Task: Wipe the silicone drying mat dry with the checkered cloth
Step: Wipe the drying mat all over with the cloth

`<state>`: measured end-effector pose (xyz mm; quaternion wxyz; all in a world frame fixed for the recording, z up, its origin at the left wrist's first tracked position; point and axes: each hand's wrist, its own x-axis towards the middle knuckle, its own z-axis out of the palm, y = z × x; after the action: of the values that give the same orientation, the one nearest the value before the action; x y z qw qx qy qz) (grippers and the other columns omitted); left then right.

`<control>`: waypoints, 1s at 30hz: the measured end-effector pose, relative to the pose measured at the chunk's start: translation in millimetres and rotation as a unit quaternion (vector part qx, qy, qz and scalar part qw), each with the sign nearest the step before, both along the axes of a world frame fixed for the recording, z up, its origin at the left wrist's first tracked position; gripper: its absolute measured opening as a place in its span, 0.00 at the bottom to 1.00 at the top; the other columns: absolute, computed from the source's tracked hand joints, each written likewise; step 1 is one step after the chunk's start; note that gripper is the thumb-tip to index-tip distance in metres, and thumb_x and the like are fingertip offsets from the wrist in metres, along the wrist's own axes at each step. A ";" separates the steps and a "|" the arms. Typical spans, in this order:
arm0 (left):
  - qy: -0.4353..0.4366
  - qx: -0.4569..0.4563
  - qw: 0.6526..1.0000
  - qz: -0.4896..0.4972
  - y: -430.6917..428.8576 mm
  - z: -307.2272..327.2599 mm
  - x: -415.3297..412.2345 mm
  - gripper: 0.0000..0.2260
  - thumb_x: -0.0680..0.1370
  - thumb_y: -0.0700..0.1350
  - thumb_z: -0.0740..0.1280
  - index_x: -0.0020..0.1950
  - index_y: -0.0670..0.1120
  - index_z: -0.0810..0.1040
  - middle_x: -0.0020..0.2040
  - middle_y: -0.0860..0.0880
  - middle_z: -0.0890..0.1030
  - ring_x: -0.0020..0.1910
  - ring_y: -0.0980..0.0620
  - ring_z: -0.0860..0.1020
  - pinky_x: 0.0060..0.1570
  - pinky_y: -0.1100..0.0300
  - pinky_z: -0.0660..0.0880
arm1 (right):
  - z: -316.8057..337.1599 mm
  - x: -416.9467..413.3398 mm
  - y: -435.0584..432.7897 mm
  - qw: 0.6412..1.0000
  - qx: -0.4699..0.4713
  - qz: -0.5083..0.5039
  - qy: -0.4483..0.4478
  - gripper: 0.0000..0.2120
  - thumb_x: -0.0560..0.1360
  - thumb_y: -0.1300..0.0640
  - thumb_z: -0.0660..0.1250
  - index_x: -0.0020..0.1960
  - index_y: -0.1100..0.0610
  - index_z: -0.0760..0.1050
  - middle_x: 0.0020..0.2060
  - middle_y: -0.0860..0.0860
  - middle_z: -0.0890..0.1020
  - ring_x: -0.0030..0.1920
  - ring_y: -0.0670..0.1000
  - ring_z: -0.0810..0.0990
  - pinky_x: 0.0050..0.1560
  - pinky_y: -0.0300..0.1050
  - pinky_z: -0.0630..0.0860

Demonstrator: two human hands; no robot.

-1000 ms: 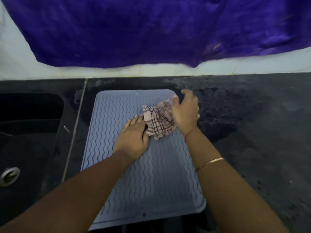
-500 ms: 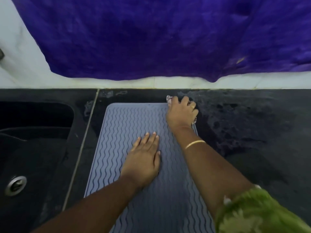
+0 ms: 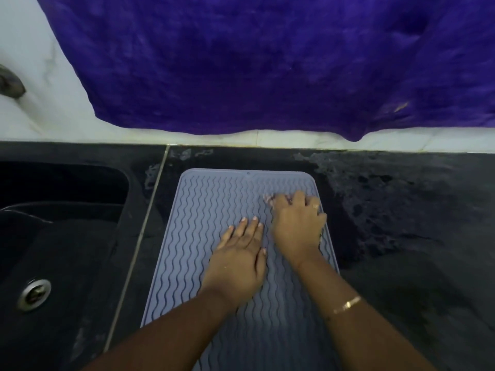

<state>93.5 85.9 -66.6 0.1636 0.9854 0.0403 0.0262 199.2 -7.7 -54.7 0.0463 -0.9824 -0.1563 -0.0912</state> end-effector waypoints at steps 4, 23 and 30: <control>-0.005 0.005 1.000 0.004 1.0 -0.1 1.4 0.25 0.81 0.54 0.43 0.77 0.49 0.48 0.78 0.52 0.50 0.76 0.57 0.45 0.70 0.62 0.34 | 6.8 55.1 16.9 1.000 -0.008 0.011 0.011 0.16 0.76 0.52 0.59 0.63 0.52 0.71 0.59 0.59 0.72 0.59 0.63 0.68 0.52 0.58 0.68; -0.003 0.025 1.000 0.003 0.3 -3.1 3.5 0.34 0.74 0.57 0.36 0.77 0.46 0.54 0.77 0.50 0.55 0.77 0.53 0.50 0.71 0.62 0.37 | 2.4 -89.0 -48.9 0.998 0.011 0.013 -0.055 0.16 0.60 0.57 0.76 0.47 0.52 0.80 0.39 0.55 0.78 0.40 0.59 0.76 0.33 0.49 0.71; -0.008 0.016 1.000 0.015 0.2 -2.9 4.9 0.24 0.81 0.52 0.47 0.77 0.46 0.53 0.78 0.50 0.53 0.77 0.53 0.49 0.72 0.60 0.38 | 14.1 23.9 2.9 0.998 -0.046 -0.001 0.043 0.17 0.76 0.54 0.61 0.64 0.51 0.70 0.62 0.56 0.72 0.62 0.62 0.68 0.54 0.57 0.68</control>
<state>98.4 86.1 -69.5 0.1481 0.9868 0.0537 0.0369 223.1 -4.8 -40.5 0.0079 -0.9867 -0.1568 -0.0416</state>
